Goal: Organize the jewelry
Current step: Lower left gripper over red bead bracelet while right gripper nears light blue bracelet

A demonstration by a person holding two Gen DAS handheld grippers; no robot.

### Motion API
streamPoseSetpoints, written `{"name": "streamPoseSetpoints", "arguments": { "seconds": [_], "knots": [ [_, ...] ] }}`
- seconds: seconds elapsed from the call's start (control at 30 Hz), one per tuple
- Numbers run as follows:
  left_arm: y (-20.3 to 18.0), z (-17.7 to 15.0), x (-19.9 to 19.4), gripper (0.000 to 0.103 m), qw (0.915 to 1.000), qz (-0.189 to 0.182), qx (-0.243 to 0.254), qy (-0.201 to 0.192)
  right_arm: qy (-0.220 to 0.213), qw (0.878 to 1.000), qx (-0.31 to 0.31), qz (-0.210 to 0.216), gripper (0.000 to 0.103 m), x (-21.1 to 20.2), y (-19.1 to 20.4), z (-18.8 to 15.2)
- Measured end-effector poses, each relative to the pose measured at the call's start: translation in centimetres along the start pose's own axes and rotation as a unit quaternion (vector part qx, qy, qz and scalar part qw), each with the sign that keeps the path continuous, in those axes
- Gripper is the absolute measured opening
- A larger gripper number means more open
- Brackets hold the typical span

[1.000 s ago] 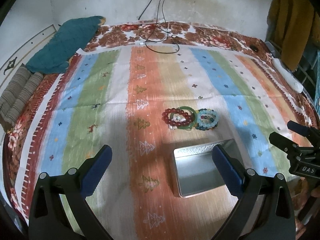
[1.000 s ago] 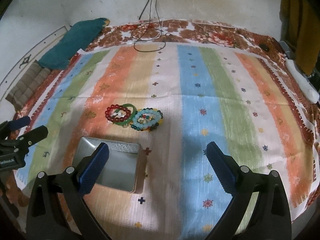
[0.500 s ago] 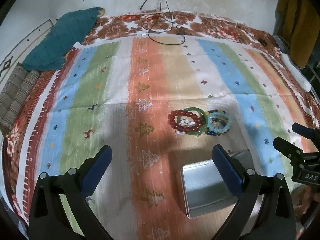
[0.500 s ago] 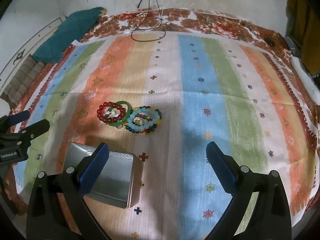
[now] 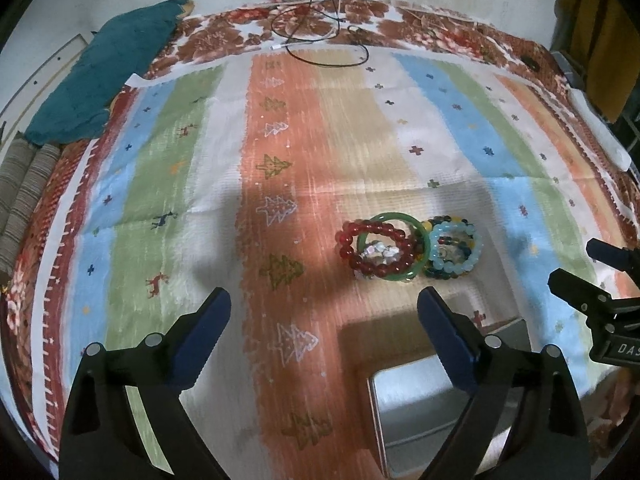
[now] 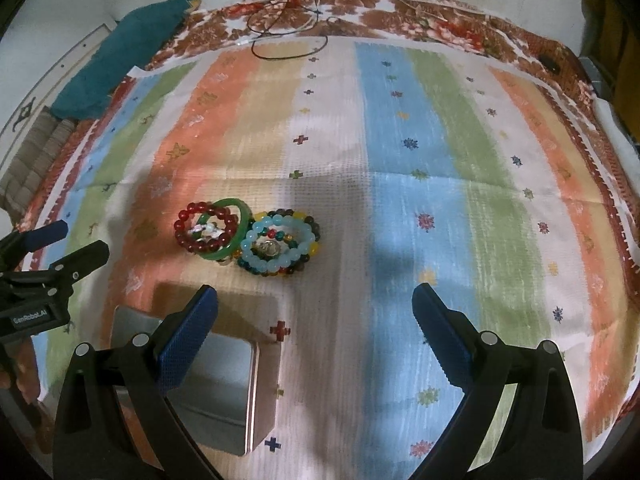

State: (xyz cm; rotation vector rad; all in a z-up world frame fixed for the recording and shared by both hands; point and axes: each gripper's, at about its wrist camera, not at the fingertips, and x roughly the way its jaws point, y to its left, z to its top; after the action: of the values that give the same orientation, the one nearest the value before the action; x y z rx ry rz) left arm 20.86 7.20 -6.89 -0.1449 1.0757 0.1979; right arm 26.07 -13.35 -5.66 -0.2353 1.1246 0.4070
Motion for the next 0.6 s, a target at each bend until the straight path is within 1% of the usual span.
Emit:
{"name": "streamPoseSetpoints", "arguments": {
  "seconds": [0.07,0.1,0.13,0.17,0.3,0.37,0.43,0.53,0.6],
  "knots": [
    [0.0,0.4,0.5,0.09,1.0,-0.002,-0.001,0.003,0.004,1.0,-0.002,-0.004,0.098,0.5,0.0,0.3],
    [0.0,0.5,0.6,0.089,1.0,-0.005,0.0,0.003,0.006,1.0,-0.003,-0.007,0.096,0.7,0.0,0.5],
    [-0.1,0.7,0.8,0.089,1.0,-0.006,0.002,0.004,0.01,1.0,-0.004,-0.012,0.088,1.1,0.0,0.7],
    [-0.1,0.8,1.1,0.088,1.0,-0.005,0.003,0.005,0.015,1.0,-0.004,-0.018,0.086,1.5,0.0,0.9],
    [0.0,1.3,2.2,0.086,0.9999,-0.006,0.005,0.014,0.027,0.999,-0.004,-0.025,0.086,2.7,-0.1,1.4],
    [0.0,1.4,2.8,0.082,0.9997,-0.005,0.006,0.021,0.029,0.999,-0.004,-0.025,0.086,3.0,0.0,1.7],
    [0.1,1.6,3.4,0.08,0.9996,-0.005,0.006,0.027,0.033,0.999,-0.004,-0.025,0.086,3.5,0.0,1.9],
    [-0.1,2.0,3.9,0.079,0.9995,-0.007,0.011,0.03,0.041,0.999,-0.005,-0.025,0.081,4.2,0.1,2.1],
    [-0.2,2.2,4.1,0.079,0.9994,-0.008,0.014,0.03,0.047,0.999,-0.002,-0.024,0.08,4.7,0.1,2.2]
  ]
}}
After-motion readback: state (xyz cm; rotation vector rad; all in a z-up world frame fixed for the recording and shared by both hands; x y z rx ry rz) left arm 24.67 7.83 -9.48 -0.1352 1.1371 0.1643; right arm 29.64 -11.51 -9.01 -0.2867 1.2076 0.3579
